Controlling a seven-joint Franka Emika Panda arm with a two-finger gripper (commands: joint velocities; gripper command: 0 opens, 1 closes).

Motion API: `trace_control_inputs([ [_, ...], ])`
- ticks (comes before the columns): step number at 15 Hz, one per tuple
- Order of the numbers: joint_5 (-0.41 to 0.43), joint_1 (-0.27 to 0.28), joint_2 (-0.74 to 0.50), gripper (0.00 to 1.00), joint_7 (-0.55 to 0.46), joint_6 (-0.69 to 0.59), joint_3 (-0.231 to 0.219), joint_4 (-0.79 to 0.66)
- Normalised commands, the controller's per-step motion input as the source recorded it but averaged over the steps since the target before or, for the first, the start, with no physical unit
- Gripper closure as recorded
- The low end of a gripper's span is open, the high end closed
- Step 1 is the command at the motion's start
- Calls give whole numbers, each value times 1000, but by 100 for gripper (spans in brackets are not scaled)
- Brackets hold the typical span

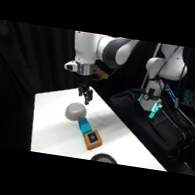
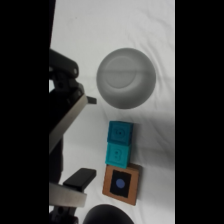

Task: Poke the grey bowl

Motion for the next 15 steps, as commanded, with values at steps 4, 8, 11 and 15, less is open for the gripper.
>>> trace_control_inputs([
  [4, 28, -45, 8, 0, -20, -29, 17, 37],
  [8, 159, -136, 12, 0, -100, -67, -45, 132],
  [11, 244, -181, 59, 0, -162, -100, -82, 226],
  [15, 182, -138, 150, 0, -100, -127, -79, 322],
])
